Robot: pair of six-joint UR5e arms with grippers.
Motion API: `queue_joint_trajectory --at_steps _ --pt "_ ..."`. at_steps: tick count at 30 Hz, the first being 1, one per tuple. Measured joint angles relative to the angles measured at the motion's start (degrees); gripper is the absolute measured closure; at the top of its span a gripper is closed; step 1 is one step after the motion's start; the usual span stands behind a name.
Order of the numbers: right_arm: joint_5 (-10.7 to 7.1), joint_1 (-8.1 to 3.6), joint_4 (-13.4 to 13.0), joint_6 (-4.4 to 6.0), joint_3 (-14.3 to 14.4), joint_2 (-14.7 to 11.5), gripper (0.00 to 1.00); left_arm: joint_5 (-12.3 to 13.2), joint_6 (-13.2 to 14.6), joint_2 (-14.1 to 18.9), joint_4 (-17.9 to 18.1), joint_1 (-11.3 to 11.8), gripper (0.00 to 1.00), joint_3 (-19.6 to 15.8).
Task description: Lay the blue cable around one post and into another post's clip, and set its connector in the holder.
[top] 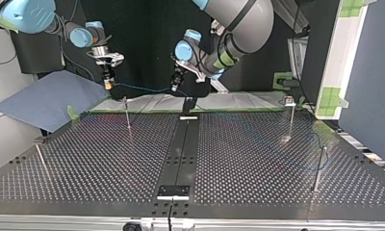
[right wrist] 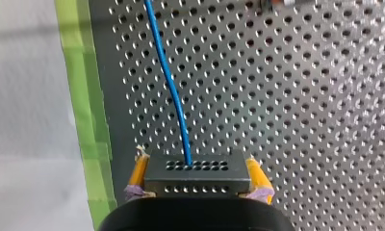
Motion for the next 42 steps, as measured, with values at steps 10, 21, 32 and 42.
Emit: queue_joint_trajectory --at_steps 10,21,32,42 --pt "-0.24 -2.49 -0.67 0.54 -0.01 -0.01 1.00 -1.46 0.70 0.18 -1.88 -3.89 0.98 2.18" --pt "-0.42 -4.49 -1.53 1.11 -0.01 0.00 1.00 -1.61 -0.27 0.16 -6.50 -6.20 0.98 6.16" --pt "-0.42 -5.99 -2.72 2.58 -0.07 -0.01 1.00 -1.53 -2.74 0.15 -9.11 -6.45 0.98 8.22" --pt "-1.09 -6.88 -2.40 3.37 -1.46 -0.01 1.00 -1.20 -3.18 0.14 -9.33 -6.74 0.98 8.99"
